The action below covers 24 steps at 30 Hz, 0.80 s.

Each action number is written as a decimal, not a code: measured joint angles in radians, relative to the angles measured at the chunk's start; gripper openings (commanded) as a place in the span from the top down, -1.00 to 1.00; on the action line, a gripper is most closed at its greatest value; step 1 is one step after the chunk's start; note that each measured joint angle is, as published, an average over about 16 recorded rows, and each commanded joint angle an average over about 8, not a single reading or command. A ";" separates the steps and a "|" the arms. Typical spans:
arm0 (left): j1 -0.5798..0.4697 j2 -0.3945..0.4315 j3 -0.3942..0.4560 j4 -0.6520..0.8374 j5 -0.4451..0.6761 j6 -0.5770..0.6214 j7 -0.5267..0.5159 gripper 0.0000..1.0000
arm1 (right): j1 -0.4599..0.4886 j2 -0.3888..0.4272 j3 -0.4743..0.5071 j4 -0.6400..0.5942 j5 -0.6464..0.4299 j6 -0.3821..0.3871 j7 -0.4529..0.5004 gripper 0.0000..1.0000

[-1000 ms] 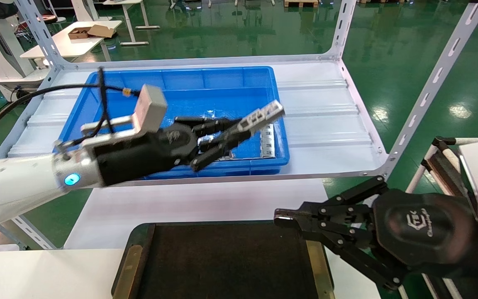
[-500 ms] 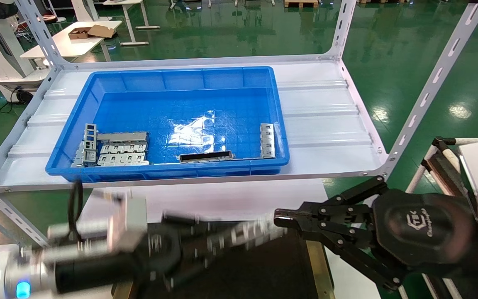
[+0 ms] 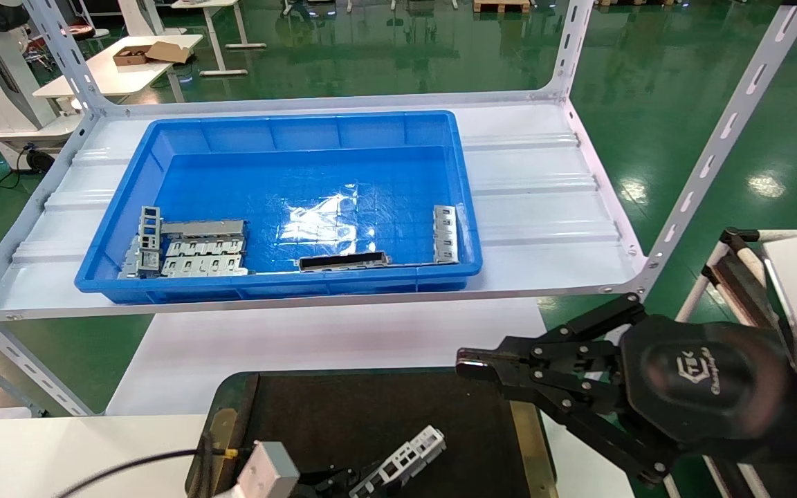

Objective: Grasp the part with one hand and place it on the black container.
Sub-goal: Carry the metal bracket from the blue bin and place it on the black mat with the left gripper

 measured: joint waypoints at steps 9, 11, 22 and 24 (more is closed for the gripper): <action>0.040 0.173 0.061 0.043 0.031 -0.350 -0.088 1.00 | 0.000 0.000 0.000 0.000 0.000 0.000 0.000 1.00; 0.035 0.211 0.079 0.057 0.031 -0.421 -0.112 1.00 | 0.000 0.000 0.000 0.000 0.000 0.000 0.000 1.00; -0.019 0.382 0.158 0.144 -0.013 -0.715 -0.195 1.00 | 0.000 0.000 0.000 0.000 0.000 0.000 0.000 1.00; -0.026 0.402 0.169 0.156 -0.025 -0.750 -0.202 1.00 | 0.000 0.000 0.000 0.000 0.000 0.000 0.000 1.00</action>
